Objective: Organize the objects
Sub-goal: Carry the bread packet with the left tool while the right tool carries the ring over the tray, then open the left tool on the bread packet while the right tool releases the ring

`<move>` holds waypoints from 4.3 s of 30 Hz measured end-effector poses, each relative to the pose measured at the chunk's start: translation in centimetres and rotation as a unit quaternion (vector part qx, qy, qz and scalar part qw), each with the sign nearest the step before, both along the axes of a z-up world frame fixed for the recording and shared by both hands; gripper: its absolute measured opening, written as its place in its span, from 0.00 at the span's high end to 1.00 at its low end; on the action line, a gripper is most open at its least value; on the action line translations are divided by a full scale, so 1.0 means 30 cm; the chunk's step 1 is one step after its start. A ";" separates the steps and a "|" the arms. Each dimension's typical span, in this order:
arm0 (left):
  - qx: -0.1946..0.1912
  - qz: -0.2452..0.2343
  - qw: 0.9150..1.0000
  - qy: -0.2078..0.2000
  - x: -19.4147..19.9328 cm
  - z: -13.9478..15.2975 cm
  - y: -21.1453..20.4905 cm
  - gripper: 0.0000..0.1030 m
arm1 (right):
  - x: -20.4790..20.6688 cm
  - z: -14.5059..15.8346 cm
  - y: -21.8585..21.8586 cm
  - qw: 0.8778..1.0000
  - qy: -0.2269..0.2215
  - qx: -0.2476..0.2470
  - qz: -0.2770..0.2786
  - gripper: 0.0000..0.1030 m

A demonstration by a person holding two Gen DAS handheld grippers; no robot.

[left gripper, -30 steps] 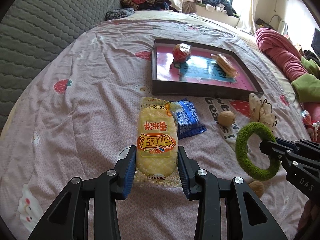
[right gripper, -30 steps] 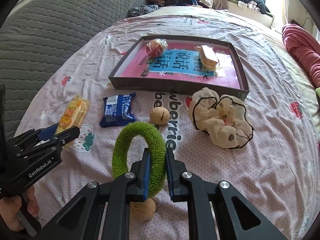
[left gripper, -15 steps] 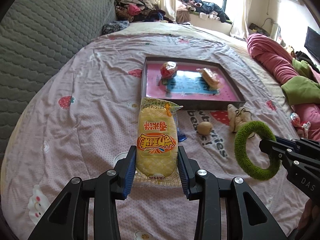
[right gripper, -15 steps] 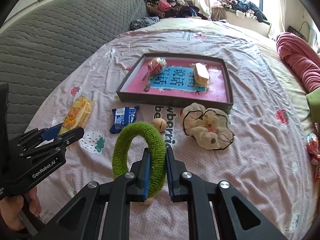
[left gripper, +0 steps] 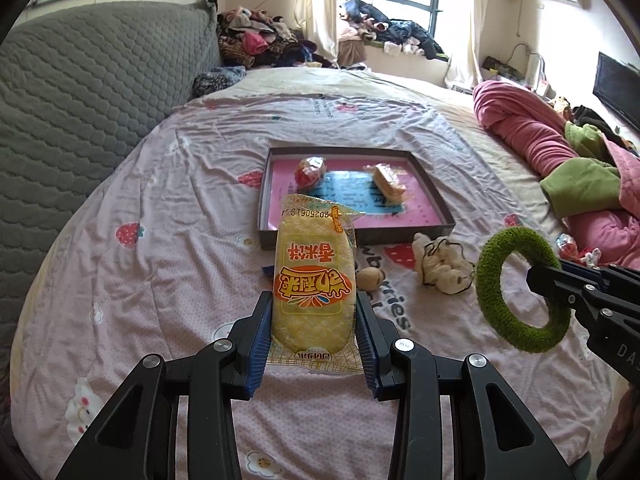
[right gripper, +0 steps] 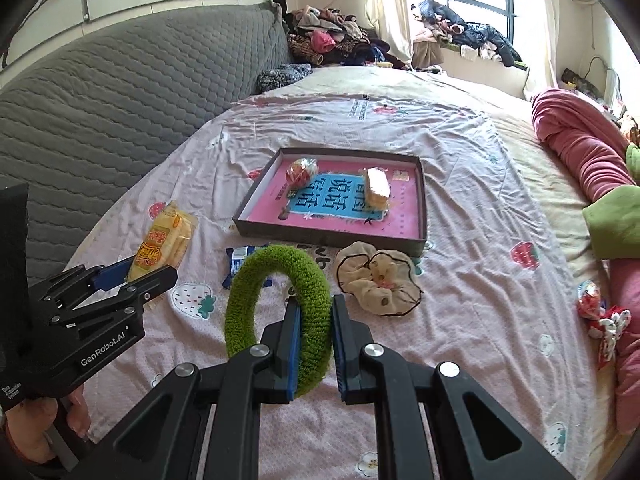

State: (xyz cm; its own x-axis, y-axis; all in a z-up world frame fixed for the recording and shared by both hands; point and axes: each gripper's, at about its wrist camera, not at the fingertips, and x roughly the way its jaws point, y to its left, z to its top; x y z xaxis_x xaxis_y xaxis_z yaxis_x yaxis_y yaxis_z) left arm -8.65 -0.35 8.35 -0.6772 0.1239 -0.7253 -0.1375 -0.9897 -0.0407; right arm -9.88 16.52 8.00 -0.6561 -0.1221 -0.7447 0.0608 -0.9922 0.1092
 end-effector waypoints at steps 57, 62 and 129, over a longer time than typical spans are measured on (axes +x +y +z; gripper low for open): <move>-0.018 -0.022 0.999 0.018 -0.469 0.031 0.195 0.61 | -0.415 0.023 0.185 0.999 0.022 -0.018 -0.015 0.86; -0.019 -0.025 0.999 0.017 -0.502 0.030 0.209 0.61 | -0.438 0.013 0.200 0.999 0.021 -0.018 -0.018 0.86; -0.061 -0.009 0.996 -0.070 -0.827 -0.435 0.243 0.29 | -0.787 -0.502 0.237 0.995 -0.094 -0.012 -0.036 0.85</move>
